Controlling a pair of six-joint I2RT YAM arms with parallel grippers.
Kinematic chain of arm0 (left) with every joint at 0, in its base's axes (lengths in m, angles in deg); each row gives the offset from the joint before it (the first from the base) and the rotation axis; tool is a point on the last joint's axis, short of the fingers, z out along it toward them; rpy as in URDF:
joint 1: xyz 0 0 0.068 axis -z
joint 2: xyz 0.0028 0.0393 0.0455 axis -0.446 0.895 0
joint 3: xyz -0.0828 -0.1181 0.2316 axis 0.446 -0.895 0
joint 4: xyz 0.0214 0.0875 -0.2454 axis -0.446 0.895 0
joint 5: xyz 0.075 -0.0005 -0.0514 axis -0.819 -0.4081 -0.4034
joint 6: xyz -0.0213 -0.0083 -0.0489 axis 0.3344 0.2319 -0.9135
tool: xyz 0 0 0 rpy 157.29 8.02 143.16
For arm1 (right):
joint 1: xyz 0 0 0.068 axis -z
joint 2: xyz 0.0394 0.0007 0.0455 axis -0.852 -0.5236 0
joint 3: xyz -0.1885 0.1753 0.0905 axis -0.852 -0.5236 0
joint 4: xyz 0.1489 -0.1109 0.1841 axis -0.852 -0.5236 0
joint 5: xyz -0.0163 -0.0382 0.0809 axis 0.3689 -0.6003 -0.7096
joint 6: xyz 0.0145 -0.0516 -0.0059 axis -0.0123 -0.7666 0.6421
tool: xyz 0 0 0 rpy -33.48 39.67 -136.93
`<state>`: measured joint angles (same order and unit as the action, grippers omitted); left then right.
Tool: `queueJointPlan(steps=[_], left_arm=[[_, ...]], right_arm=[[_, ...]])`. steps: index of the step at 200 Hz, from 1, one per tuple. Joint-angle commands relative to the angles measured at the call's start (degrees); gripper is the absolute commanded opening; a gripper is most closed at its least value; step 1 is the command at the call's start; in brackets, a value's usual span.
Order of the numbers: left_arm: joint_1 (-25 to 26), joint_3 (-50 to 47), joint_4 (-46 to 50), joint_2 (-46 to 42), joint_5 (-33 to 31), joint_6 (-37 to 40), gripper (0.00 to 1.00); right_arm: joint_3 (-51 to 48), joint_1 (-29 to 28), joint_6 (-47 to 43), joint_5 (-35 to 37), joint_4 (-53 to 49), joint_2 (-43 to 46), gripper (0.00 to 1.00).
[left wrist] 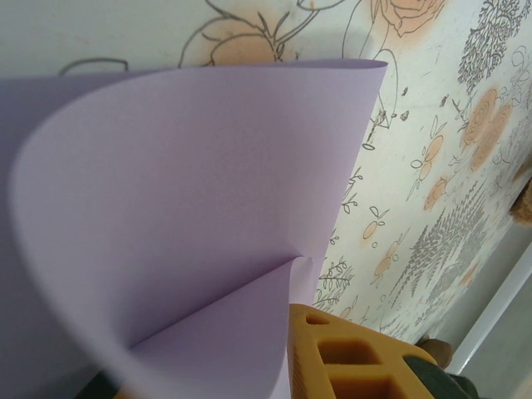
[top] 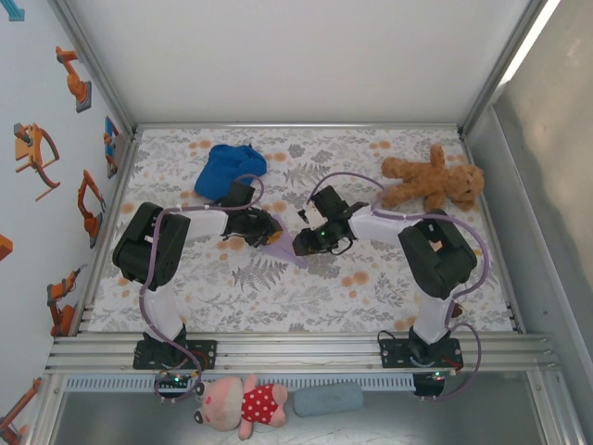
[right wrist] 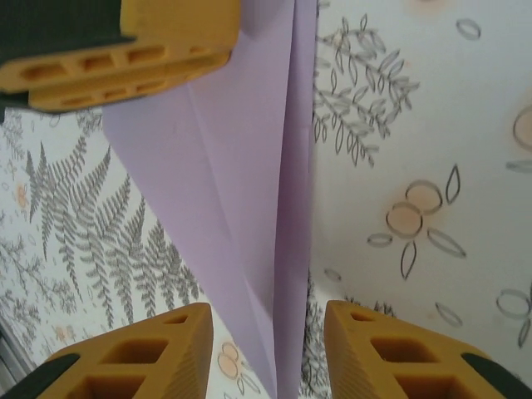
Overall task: Fold a paper plane with a square sheet of paper (pick it up from the middle)
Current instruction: Fourth fold the wing at the center of the table.
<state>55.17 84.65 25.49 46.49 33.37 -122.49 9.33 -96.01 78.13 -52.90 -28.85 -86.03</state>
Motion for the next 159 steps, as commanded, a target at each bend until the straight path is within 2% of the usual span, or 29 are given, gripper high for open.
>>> queueJointPlan(steps=[1, 29, 92, 159], left_arm=[[0.2, -0.5, 4.4, 1.6, -1.2, 1.0, 0.20], [0.2, -0.5, 3.7, 1.1, -0.7, 1.0, 0.21], [0.2, -1.3, -3.1, -3.0, 1.5, 1.5, 0.24], [-0.9, -2.4, -6.6, -3.6, 2.3, 3.1, 0.25]], right_arm=[[3.7, -0.6, -0.4, 0.7, -1.9, -2.9, 0.40], [4.6, -1.0, 0.1, 0.8, -2.2, -4.5, 0.39], [2.0, -1.0, 0.4, 2.1, -3.2, -5.8, 0.25], [0.7, -1.0, 0.2, 3.4, -3.2, -6.5, 0.21]])
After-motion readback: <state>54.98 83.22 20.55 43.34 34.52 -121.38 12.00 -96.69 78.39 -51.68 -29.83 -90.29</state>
